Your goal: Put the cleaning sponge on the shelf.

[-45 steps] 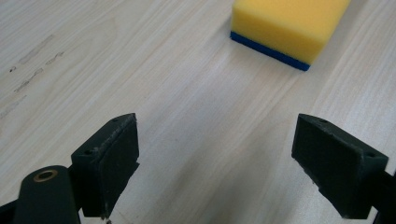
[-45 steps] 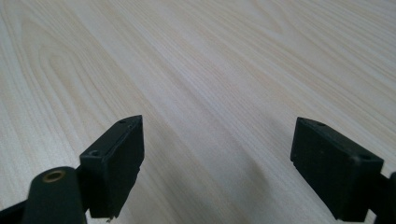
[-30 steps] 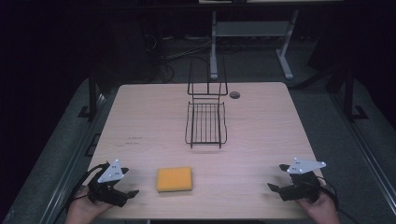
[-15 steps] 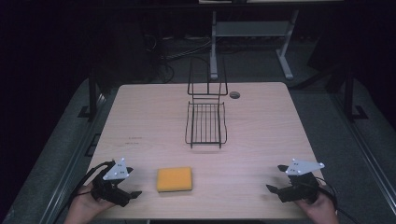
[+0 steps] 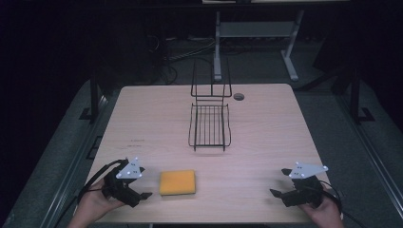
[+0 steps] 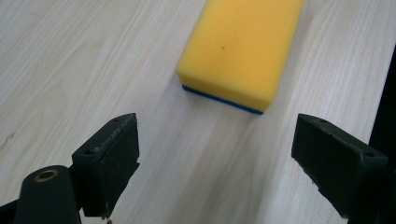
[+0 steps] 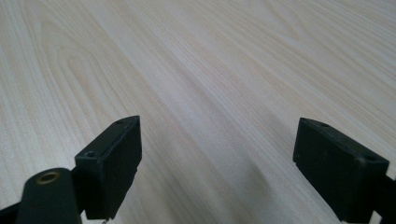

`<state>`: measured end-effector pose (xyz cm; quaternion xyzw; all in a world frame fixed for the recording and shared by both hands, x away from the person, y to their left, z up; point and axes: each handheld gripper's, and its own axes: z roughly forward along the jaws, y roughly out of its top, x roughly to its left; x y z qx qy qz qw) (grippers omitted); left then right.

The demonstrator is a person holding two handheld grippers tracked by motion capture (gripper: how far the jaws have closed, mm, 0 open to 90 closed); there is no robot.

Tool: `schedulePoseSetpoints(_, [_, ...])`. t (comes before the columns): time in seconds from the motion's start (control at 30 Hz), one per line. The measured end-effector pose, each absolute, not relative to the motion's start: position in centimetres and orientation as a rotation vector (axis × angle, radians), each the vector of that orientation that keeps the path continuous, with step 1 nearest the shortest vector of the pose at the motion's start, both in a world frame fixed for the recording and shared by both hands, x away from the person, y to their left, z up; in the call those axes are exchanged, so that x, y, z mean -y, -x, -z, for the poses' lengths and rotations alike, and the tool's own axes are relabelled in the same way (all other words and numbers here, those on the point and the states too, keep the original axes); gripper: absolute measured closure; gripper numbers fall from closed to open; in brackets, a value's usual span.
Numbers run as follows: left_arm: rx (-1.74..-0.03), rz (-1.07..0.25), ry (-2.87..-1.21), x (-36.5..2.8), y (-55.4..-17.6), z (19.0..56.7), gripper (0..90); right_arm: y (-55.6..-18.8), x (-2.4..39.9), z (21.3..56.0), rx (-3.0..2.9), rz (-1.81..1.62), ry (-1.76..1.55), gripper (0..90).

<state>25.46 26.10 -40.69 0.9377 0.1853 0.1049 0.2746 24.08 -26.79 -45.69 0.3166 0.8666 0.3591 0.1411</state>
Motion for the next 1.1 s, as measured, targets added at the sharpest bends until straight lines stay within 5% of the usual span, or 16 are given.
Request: schedulePoseSetpoints(1.1, [-0.337,-0.175,-2.600,-21.0,-28.1,40.7,14.5,-24.0,26.5,45.6,-2.515,-1.045,-0.891,14.1])
